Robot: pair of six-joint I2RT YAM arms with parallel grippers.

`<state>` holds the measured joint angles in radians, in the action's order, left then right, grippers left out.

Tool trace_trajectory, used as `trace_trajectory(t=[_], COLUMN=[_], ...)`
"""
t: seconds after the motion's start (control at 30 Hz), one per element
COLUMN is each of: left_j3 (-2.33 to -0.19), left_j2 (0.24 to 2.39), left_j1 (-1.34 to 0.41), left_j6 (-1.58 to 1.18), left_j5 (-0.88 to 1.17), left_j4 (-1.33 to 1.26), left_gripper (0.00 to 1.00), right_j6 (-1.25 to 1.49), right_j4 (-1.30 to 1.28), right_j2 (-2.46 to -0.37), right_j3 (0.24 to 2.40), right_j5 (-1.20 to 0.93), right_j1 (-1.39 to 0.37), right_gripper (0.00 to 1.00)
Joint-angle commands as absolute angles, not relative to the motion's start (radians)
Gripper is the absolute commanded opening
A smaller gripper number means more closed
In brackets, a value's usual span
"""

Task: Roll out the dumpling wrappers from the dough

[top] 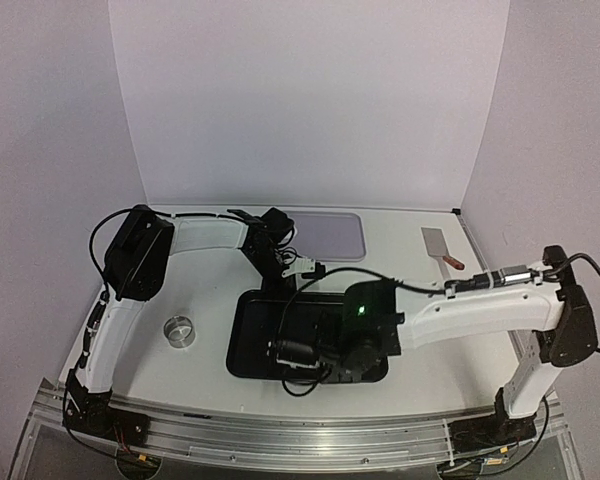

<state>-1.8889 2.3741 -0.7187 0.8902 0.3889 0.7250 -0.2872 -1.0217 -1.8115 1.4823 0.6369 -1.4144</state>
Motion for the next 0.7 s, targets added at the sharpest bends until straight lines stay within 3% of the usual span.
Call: trace_trajectory(t=[0.0,0.33,0.67], left_j3=[-1.871,-1.879,-1.882], left_j2=[2.413,2.414,2.416], left_j1=[-0.727,-0.73,-0.732], left_j6=[0.989,0.984,0.985], left_j5=[0.269,0.267,0.27], left_j4=[0.739,0.741,0.748], left_gripper=[0.0,0.0,0.0], right_j6=[-0.391,-0.574,-0.538], right_j4=[-1.02,-0.889,-0.832], right_j2=[-1.742,-1.819,-1.926], right_j3=[1.603,1.522,1.472], right_j5=[0.661,0.491,0.459], right_j1=[-1.341,-1.293,-1.255], right_gripper=[0.0,0.0,0.0])
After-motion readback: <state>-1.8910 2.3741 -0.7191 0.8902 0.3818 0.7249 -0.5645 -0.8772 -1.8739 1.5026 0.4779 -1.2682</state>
